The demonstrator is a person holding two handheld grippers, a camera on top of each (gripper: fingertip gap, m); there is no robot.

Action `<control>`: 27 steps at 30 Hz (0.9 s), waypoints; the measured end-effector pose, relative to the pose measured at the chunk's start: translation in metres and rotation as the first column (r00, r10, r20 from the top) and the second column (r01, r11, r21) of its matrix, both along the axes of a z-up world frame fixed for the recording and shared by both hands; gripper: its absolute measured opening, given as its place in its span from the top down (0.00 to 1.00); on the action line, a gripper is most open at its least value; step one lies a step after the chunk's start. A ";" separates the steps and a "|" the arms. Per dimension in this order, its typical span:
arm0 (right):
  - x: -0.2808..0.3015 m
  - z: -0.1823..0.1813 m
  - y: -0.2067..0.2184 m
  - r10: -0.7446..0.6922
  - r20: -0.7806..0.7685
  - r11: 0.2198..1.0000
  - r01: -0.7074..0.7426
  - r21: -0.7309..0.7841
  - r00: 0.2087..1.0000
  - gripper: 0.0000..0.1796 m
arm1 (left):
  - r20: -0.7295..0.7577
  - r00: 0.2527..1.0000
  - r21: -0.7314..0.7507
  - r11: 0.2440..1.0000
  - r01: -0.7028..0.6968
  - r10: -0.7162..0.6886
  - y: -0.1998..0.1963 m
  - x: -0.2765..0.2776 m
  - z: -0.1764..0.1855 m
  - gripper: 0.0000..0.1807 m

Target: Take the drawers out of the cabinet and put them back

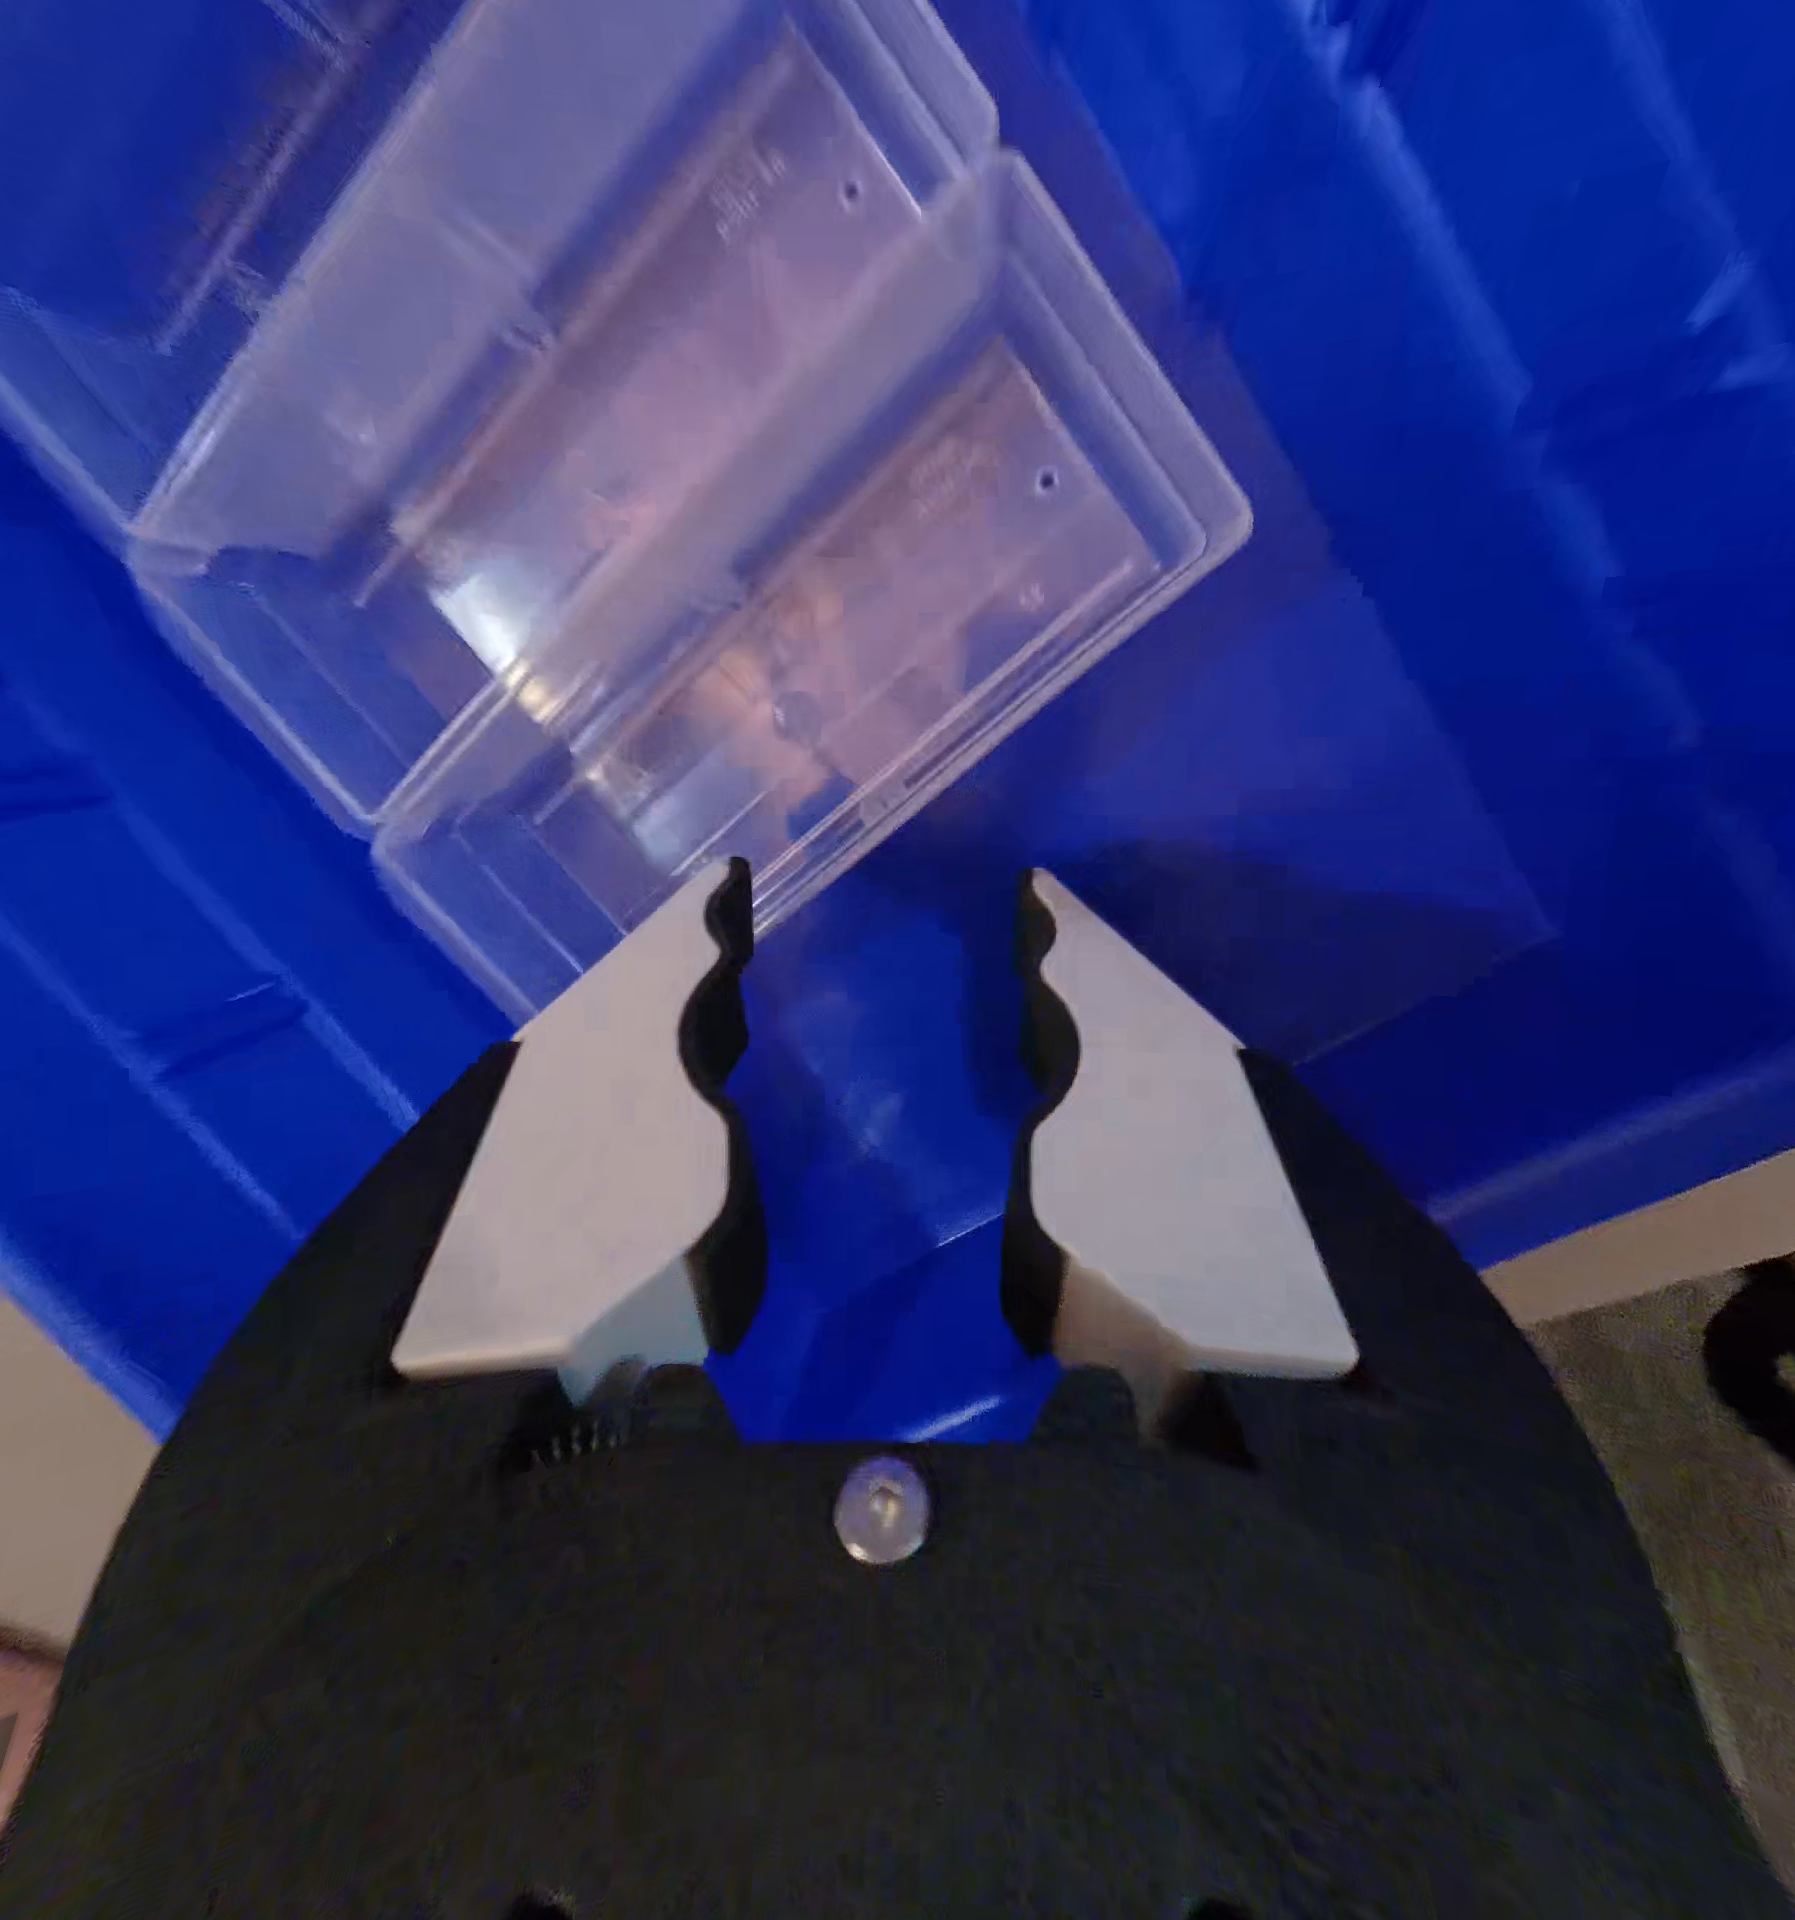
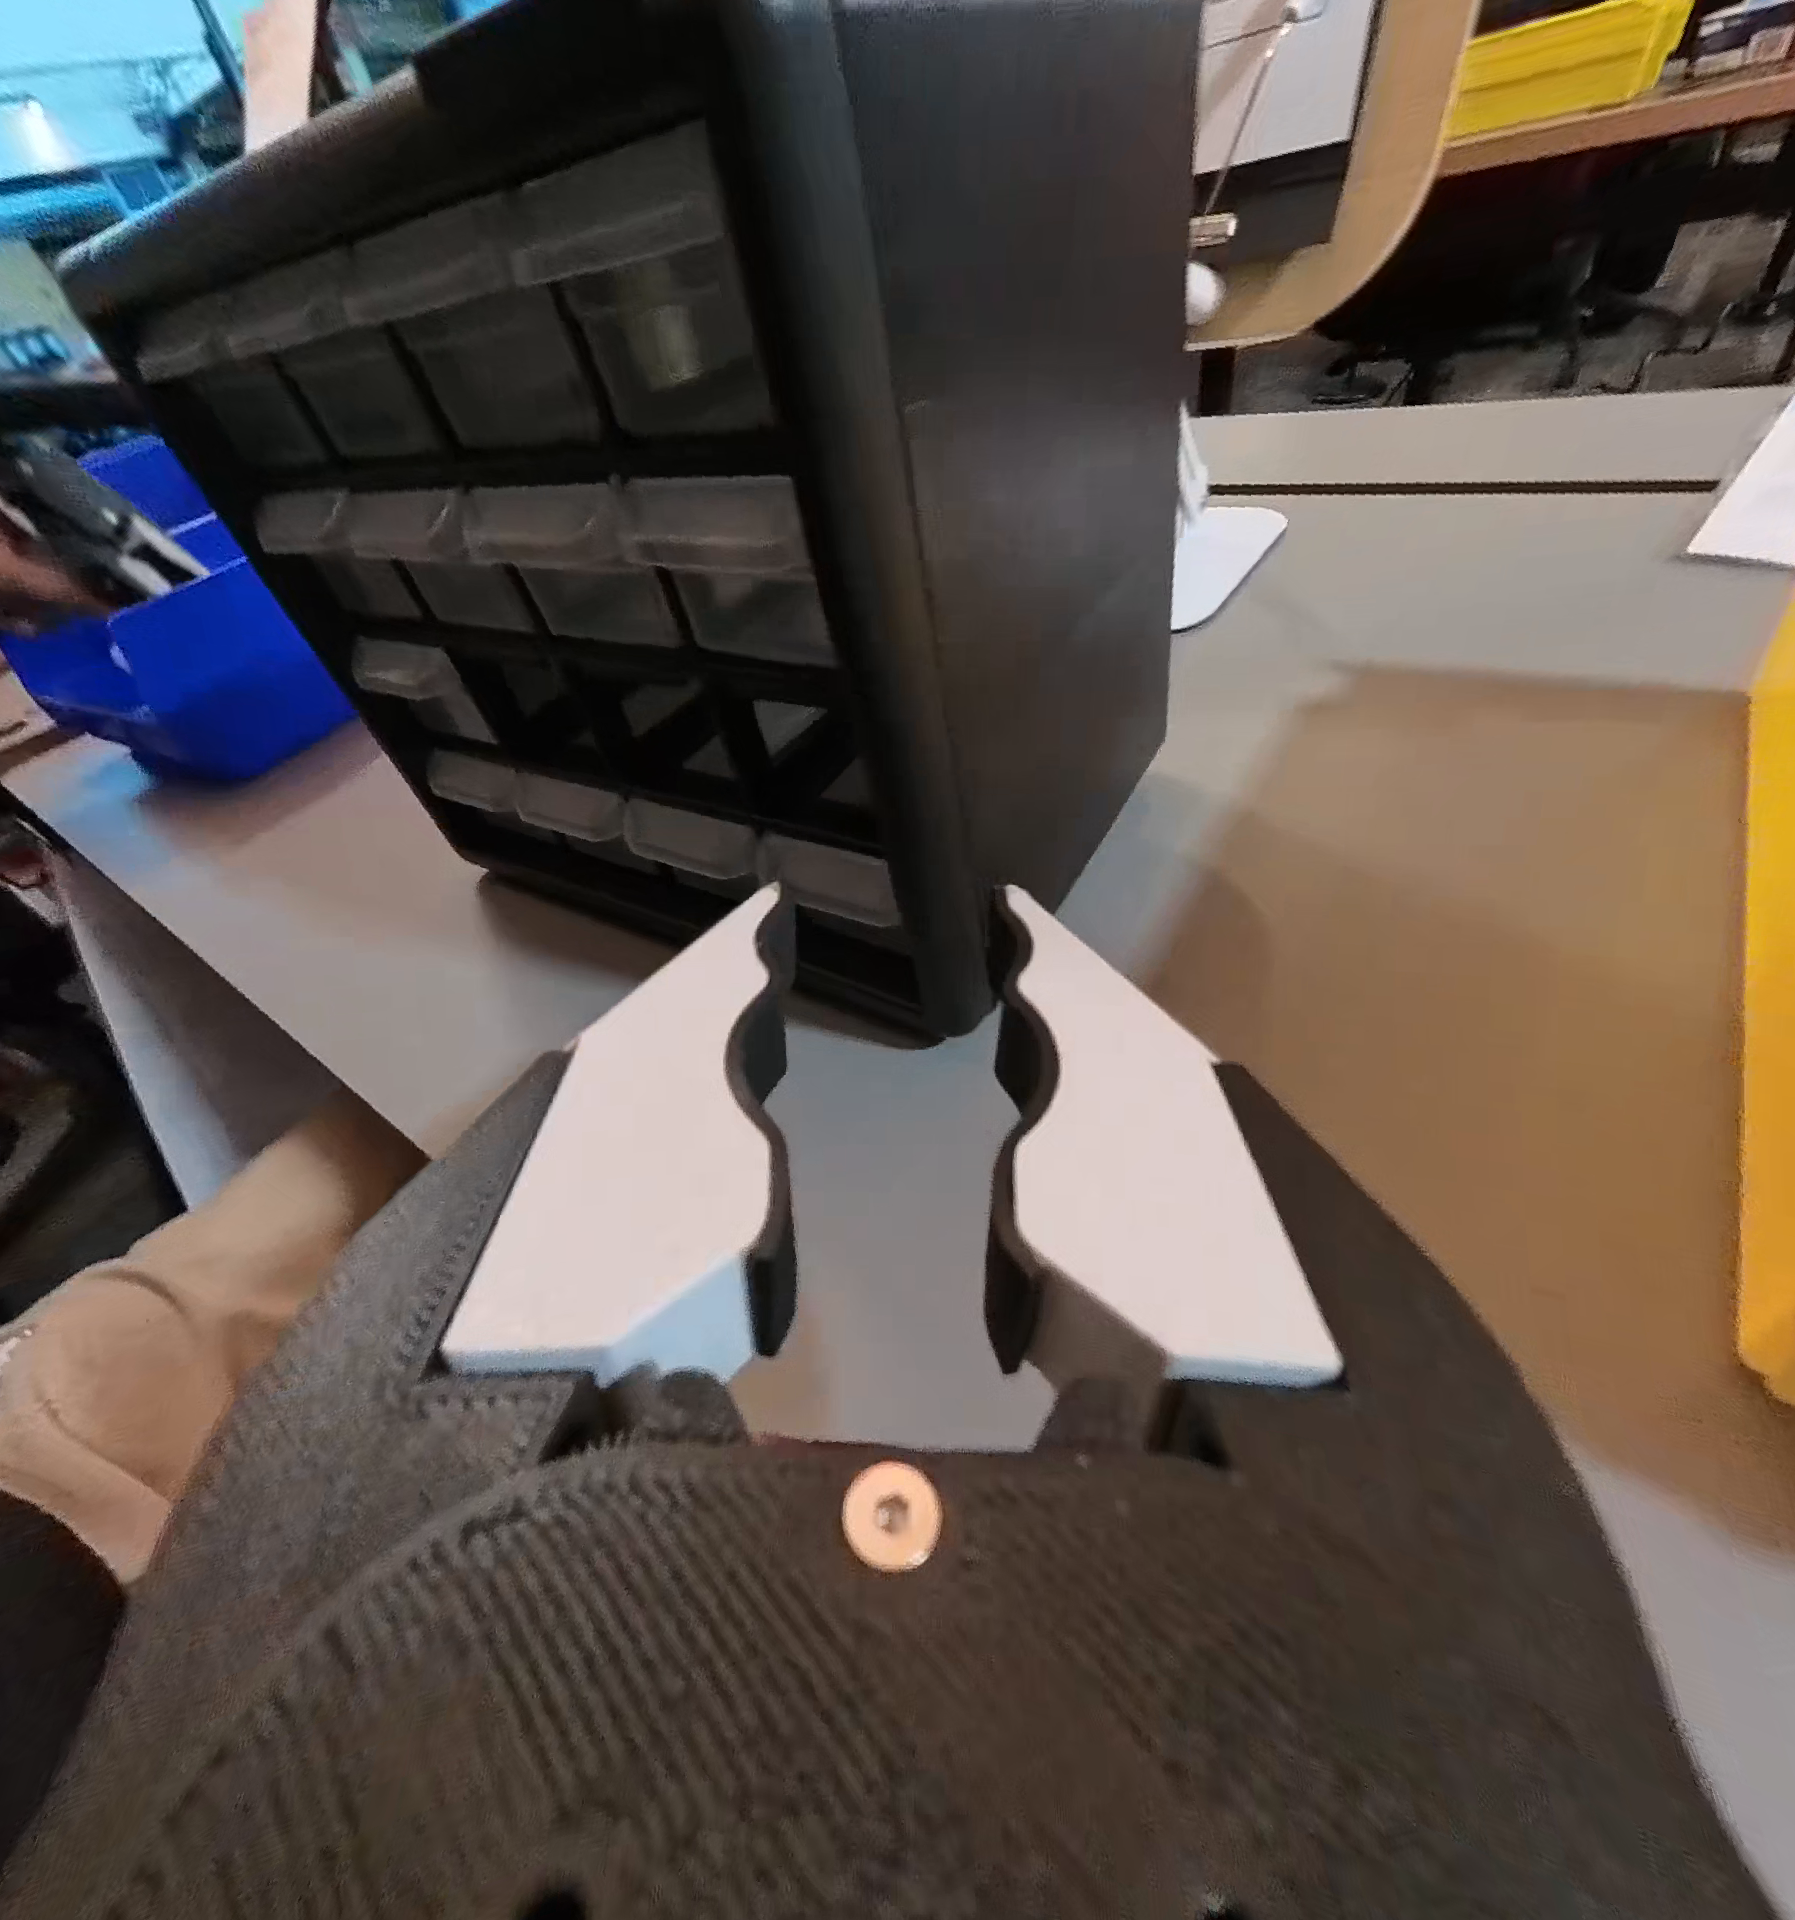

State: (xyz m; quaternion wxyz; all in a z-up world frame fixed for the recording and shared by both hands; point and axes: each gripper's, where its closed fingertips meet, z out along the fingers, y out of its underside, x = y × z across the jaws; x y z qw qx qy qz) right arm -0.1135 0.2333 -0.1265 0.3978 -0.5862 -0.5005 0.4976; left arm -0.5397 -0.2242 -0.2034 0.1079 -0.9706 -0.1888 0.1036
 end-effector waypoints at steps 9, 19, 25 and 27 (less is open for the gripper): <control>0.000 -0.004 0.004 0.000 0.005 0.998 0.001 -0.068 1.000 0.80 | 0.088 0.991 0.009 0.994 0.105 -0.105 0.015 0.024 0.029 0.83; -0.001 -0.004 -0.002 0.020 0.011 0.999 -0.020 -0.045 1.000 0.81 | -0.047 0.994 0.076 0.993 -0.095 0.098 0.006 -0.037 0.021 0.75; -0.001 -0.005 -0.003 0.027 0.013 0.997 -0.026 -0.068 1.000 0.82 | 0.046 0.998 0.004 0.999 -0.049 0.049 0.012 -0.026 -0.003 0.89; -0.001 -0.005 -0.005 0.031 0.017 0.997 -0.030 -0.068 0.999 0.82 | 0.007 1.000 -0.041 0.999 -0.022 0.023 0.009 -0.027 0.003 0.95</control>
